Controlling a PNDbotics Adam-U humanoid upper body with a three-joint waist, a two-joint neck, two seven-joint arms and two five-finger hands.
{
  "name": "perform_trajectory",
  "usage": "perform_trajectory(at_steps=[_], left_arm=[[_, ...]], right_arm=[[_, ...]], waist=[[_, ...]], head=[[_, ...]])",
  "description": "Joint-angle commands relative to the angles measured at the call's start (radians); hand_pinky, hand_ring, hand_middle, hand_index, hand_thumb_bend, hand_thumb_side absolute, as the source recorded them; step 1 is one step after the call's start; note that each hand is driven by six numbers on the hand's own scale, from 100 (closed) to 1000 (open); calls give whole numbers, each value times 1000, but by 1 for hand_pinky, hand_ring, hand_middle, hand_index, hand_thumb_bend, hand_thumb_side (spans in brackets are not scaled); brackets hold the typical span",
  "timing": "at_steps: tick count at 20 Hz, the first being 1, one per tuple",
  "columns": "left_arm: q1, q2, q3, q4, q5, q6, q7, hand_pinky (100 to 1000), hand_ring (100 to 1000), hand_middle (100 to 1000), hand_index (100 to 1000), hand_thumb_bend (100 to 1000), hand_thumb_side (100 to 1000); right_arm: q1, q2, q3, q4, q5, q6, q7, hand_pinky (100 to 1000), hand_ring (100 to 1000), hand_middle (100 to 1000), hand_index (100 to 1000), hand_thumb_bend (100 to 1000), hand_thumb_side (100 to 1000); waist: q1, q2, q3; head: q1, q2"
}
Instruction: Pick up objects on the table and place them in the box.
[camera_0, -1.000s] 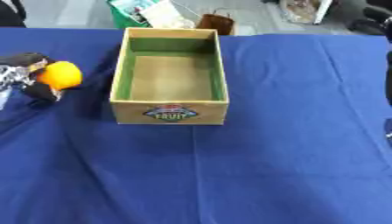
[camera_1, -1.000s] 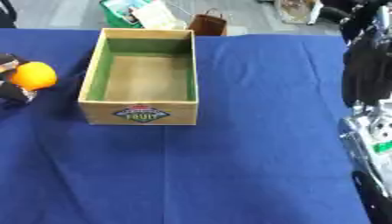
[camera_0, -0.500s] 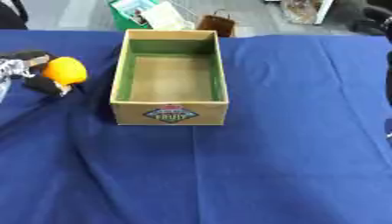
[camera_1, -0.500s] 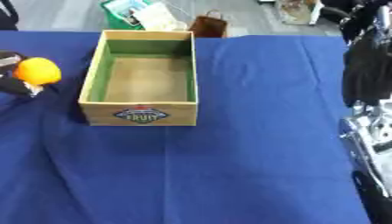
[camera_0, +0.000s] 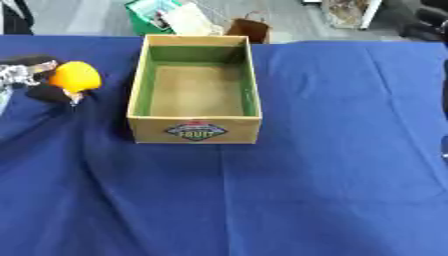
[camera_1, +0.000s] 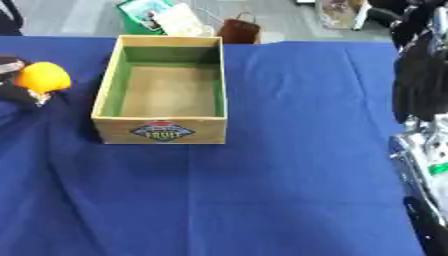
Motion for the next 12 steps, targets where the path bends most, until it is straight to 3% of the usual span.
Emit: perform_trajectory(at_steps=[1,3,7,9,12], left_arm=[[-29,28,8,-27,25,1,-24,530,690,751,854,280,593],[-27,29,9,-27,31,4,-31,540,701,762,863,291,595],[-26,30,13,-31,37,9,-31,521,681,736,835,210,548],[-26,33,14,-39,38,15,-17,456,600,641,768,100,441],[-26,35,14,-61,34,30,31,401,552,578,697,100,266]], right_arm=[[-7,-16,-8,-14,1,0,2,783,769,736,843,100,1000],[-6,-16,-9,-14,1,0,2,783,769,736,843,100,1000],[-5,-16,-9,-14,1,0,1,784,769,736,843,100,1000],[-5,-16,-9,-14,1,0,0,784,769,736,843,100,1000],[-4,-15,-9,-14,1,1,0,783,769,736,844,100,1000]], waist=[[2,-25,-2],[2,-25,-3],[1,-25,-3],[0,-26,-2],[0,-27,-2]], head=[[3,-6],[3,-6],[3,-6],[3,-6],[3,-5]])
